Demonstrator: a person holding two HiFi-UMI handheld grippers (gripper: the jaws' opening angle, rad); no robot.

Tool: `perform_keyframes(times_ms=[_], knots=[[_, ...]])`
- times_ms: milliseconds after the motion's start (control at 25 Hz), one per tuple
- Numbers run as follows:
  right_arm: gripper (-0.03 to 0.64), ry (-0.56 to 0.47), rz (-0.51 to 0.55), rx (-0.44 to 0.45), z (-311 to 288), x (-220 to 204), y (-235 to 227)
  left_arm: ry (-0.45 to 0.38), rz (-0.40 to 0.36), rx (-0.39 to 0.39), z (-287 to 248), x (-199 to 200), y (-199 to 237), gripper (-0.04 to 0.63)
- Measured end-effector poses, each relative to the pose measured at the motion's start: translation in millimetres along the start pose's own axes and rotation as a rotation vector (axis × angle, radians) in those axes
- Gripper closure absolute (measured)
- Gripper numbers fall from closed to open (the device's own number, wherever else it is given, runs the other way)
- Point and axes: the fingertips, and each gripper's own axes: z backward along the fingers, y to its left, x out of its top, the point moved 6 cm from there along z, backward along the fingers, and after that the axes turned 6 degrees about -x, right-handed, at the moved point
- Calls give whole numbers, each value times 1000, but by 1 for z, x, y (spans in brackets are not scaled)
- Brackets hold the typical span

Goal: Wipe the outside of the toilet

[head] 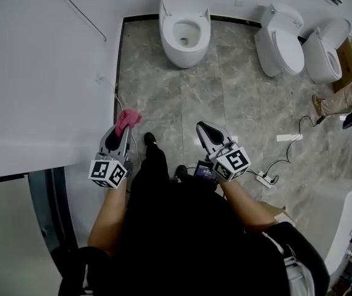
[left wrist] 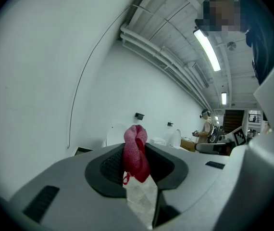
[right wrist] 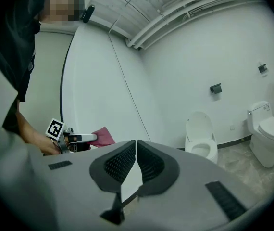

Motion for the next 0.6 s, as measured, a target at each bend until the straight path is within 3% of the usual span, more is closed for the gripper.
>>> perform_keyframes(times_ms=[240, 400, 600], knots=[[580, 23, -4, -22, -68, 15, -15, 11, 51, 14, -44, -2, 66, 479], [580, 44, -3, -59, -141, 32, -26, 23, 39, -2, -87, 12, 120, 479], [580, 42, -25, -85, -226, 62, -28, 53, 77, -29, -135, 33, 187, 479]])
